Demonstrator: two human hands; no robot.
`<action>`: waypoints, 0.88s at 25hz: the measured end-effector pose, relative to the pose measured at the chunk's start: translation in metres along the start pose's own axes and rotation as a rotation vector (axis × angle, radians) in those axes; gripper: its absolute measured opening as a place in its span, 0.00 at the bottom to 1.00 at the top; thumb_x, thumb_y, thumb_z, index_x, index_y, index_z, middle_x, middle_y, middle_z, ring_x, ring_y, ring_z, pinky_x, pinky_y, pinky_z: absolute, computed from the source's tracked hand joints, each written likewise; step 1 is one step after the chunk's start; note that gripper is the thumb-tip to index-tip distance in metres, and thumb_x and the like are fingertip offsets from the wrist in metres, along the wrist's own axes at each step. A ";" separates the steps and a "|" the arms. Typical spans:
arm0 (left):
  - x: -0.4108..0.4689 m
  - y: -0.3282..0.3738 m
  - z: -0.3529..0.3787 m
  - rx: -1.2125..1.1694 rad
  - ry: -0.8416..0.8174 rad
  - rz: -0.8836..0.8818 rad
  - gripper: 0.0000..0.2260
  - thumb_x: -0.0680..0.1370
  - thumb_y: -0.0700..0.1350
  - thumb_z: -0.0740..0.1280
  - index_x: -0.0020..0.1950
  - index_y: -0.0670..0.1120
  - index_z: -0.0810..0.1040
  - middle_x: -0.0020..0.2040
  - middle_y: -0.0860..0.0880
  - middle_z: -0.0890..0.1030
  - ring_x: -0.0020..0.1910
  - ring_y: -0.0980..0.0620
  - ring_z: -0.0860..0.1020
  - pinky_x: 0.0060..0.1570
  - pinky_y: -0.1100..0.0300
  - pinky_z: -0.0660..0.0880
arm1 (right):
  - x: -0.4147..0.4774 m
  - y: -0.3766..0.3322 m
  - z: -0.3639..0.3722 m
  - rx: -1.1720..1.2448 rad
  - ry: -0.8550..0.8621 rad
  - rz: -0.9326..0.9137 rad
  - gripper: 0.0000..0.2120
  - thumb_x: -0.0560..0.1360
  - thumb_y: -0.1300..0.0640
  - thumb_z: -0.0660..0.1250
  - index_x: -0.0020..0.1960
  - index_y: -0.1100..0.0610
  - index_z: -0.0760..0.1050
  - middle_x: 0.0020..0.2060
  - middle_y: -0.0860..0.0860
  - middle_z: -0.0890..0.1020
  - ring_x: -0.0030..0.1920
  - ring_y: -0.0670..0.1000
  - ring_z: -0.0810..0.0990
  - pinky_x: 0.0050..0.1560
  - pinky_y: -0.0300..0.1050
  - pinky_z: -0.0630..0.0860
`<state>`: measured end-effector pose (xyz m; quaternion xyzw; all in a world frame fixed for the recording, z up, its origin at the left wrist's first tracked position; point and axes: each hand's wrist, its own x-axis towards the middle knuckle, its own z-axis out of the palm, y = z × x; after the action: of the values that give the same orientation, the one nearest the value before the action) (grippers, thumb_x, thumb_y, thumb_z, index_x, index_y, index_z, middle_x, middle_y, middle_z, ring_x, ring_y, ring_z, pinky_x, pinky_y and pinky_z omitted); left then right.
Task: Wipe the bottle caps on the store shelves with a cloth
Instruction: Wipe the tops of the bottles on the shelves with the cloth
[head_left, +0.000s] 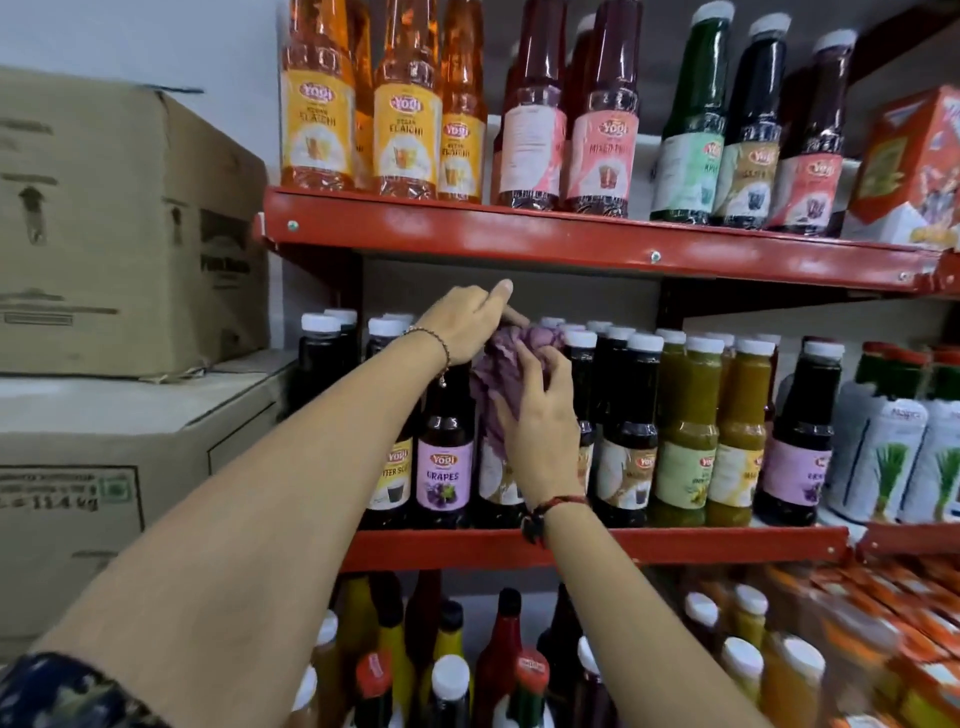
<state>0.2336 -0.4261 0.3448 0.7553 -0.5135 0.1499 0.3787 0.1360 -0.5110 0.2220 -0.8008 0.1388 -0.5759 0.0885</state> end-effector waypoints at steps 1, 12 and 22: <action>0.000 -0.003 0.002 -0.013 0.023 0.019 0.29 0.82 0.59 0.46 0.55 0.54 0.88 0.52 0.44 0.79 0.47 0.46 0.80 0.61 0.52 0.74 | -0.010 0.005 0.004 -0.016 0.008 -0.022 0.22 0.80 0.55 0.64 0.73 0.56 0.69 0.68 0.58 0.70 0.65 0.56 0.74 0.61 0.46 0.78; -0.003 -0.005 0.007 -0.001 0.073 0.060 0.29 0.82 0.58 0.45 0.54 0.55 0.87 0.40 0.55 0.84 0.45 0.46 0.81 0.46 0.55 0.74 | -0.021 0.022 0.005 -0.223 0.115 -0.165 0.19 0.78 0.59 0.68 0.69 0.56 0.76 0.63 0.60 0.76 0.63 0.57 0.74 0.64 0.51 0.77; -0.006 -0.005 0.003 0.007 0.024 0.036 0.29 0.83 0.58 0.45 0.55 0.55 0.87 0.51 0.39 0.85 0.47 0.48 0.82 0.56 0.56 0.75 | -0.068 0.037 0.001 -0.088 -0.084 -0.228 0.22 0.77 0.64 0.69 0.70 0.63 0.73 0.70 0.59 0.73 0.71 0.54 0.71 0.71 0.46 0.74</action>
<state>0.2347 -0.4235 0.3375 0.7455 -0.5218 0.1675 0.3792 0.1119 -0.5241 0.1492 -0.8378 0.0684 -0.5417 -0.0070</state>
